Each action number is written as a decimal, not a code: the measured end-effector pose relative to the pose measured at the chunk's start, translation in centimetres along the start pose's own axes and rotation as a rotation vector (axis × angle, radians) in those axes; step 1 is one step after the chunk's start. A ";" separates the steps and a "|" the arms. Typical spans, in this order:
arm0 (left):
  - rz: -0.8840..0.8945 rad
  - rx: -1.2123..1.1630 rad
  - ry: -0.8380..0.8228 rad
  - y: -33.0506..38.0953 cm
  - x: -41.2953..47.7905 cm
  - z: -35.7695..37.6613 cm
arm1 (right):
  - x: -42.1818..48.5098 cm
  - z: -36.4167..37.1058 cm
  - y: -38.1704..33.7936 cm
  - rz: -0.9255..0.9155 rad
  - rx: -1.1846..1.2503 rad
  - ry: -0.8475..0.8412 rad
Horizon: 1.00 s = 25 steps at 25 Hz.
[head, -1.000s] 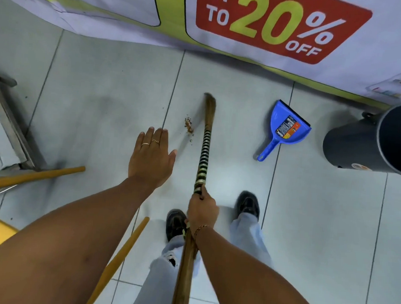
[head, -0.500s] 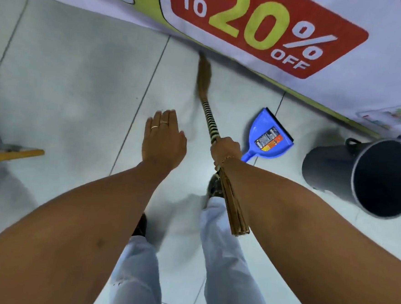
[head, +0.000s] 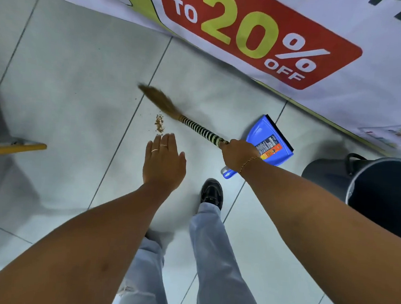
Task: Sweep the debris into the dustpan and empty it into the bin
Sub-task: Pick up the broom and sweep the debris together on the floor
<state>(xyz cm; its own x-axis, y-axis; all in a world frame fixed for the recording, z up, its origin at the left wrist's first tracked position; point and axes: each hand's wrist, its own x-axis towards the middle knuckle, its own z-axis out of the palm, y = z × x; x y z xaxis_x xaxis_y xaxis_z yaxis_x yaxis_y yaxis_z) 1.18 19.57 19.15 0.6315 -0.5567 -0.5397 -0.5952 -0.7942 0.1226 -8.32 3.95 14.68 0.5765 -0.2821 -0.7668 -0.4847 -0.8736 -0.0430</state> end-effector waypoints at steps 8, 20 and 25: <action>-0.015 0.005 0.018 0.4 -0.2 -0.7 | -4.3 4.8 3.4 -0.133 -0.099 0.002; -0.107 -0.019 -0.021 -1.3 -0.9 1.0 | 4.6 -3.3 1.7 0.096 0.068 0.168; -0.106 -0.004 0.028 -2.4 0.2 0.5 | 5.5 -3.8 -1.2 -0.023 -0.137 0.164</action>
<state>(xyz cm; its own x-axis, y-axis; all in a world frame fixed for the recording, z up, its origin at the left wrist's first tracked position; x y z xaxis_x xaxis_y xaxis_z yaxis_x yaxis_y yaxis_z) 2.47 21.52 18.31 0.7046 -0.4762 -0.5261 -0.5223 -0.8499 0.0698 -2.06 1.93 12.96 0.6913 -0.3126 -0.6515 -0.3828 -0.9231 0.0368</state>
